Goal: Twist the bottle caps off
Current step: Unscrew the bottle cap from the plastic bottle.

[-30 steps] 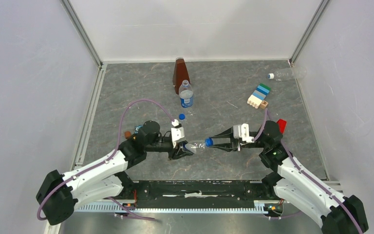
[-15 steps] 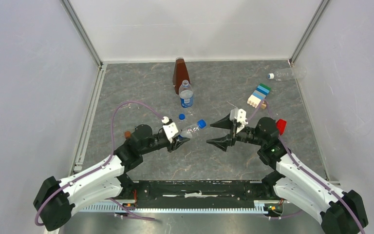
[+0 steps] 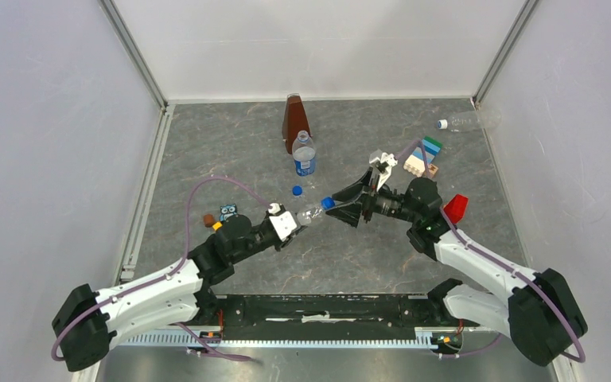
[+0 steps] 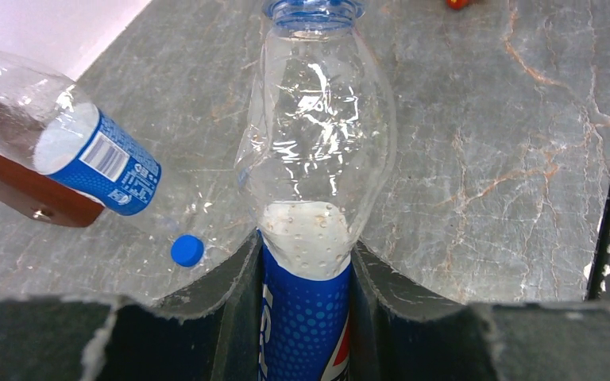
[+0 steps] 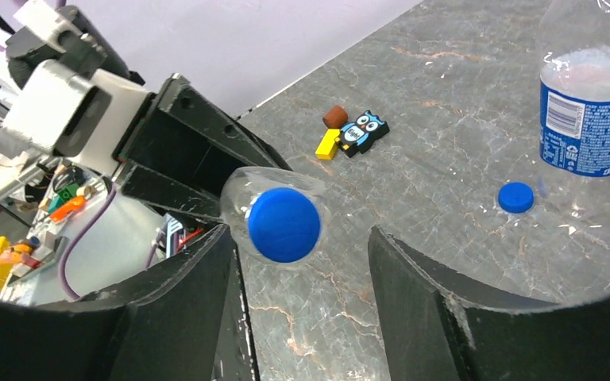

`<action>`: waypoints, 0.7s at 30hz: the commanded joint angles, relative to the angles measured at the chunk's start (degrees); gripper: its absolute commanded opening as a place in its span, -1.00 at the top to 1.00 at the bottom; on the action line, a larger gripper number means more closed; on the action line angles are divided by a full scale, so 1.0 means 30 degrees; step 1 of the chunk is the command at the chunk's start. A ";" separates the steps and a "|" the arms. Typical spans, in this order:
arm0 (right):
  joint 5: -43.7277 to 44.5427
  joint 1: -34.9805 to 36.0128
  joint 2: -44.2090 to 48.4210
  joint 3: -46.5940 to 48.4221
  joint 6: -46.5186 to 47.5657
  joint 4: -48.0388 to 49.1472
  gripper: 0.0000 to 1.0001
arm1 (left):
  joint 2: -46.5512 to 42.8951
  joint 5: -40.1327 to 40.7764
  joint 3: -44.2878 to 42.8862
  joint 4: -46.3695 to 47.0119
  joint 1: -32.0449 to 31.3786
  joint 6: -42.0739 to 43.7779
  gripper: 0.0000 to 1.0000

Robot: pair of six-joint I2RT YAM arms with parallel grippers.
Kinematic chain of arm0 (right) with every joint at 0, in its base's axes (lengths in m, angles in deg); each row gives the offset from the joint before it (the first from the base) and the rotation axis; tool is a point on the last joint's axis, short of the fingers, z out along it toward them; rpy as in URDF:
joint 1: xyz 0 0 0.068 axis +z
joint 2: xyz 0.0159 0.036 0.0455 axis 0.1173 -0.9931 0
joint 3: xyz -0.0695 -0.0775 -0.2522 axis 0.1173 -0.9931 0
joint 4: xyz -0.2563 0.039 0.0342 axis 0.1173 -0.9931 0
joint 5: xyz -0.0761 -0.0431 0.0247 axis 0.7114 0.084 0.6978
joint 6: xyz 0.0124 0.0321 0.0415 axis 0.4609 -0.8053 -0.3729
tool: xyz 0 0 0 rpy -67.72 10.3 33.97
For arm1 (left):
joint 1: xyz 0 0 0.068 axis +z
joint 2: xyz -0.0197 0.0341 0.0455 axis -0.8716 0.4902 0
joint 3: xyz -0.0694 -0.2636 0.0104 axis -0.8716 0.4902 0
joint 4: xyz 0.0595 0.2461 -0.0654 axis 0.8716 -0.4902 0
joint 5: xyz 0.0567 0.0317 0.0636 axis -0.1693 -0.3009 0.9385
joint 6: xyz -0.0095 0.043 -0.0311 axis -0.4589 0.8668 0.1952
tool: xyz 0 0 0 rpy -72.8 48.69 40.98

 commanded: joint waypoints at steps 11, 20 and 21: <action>-0.0360 -0.0080 -0.1319 0.0348 -0.3890 0.4667 -0.24 | -0.0895 0.0284 0.0173 0.1688 -0.0164 0.0641 0.96; -0.0968 -0.0080 -0.1940 0.0912 -0.3180 0.3554 -0.10 | -0.0898 0.0286 0.0115 0.1675 -0.0166 0.0612 0.96; -0.1048 -0.0074 -0.1995 0.0973 -0.3115 0.3393 -0.07 | -0.0848 0.0282 0.0086 0.1662 -0.0161 0.0601 0.95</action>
